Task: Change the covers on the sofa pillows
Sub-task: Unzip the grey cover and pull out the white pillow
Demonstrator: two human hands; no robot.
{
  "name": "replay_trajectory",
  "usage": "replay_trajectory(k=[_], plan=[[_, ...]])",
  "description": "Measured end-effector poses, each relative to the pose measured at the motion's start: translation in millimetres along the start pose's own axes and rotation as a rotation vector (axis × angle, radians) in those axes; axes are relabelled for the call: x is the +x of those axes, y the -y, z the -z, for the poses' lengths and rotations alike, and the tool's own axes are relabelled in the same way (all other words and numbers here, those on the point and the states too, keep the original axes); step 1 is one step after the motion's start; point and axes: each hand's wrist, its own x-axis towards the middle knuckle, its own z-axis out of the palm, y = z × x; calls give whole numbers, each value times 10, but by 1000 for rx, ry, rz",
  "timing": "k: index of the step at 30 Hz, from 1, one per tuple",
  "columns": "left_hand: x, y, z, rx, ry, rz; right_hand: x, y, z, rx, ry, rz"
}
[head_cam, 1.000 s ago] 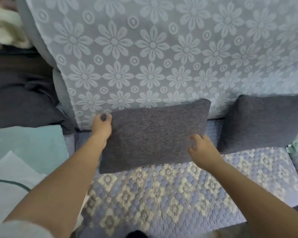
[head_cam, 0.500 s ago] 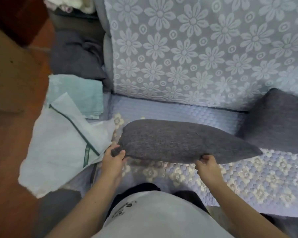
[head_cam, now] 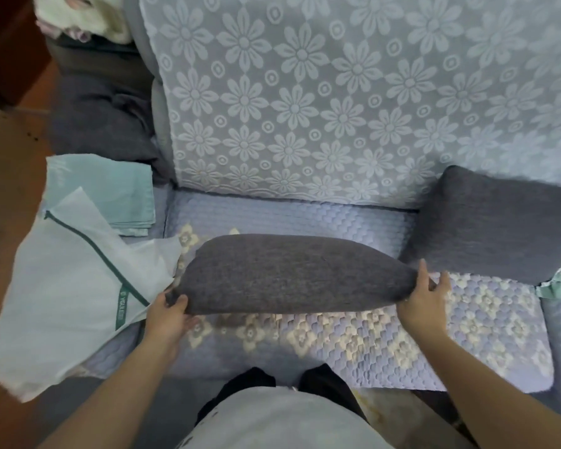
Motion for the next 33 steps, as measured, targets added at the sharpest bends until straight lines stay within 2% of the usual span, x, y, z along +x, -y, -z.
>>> replay_trajectory(k=[2, 5, 7, 9, 11, 14, 16, 19, 20, 22, 25, 28, 33], plan=[[-39, 32, -16, 20, -11, 57, 202, -72, 14, -73, 168, 25], [-156, -22, 4, 64, 20, 120, 251, -84, 119, -160, 309, 97], [-250, -265, 58, 136, 44, 98, 235, -83, 354, -162, 396, 93], [-329, -621, 68, 162, 50, -2, 307, -69, 645, -135, 361, 87], [-327, -952, -30, 95, 78, -138, 441, -13, 826, -52, 257, 96], [-202, -1149, -292, 29, 190, -257, 677, 109, 757, 262, 143, 4], [-75, -906, -377, 161, 237, -251, 824, 24, 533, 470, 112, -144], [68, -72, -210, 545, 213, -188, 685, -219, 121, 480, 208, -296], [116, 226, -84, 589, 216, -134, 554, -295, 3, 448, 281, -315], [151, 759, 124, 605, 188, 31, 314, -506, -267, 375, 434, -363], [-71, 1061, 161, 579, 95, 189, 47, -890, -717, 285, 591, -469], [-38, 1206, 98, 588, 11, 277, -110, -1123, -1165, 356, 607, -543], [644, 1437, 116, 651, 62, 286, -73, -1247, -1731, 527, 519, -644]])
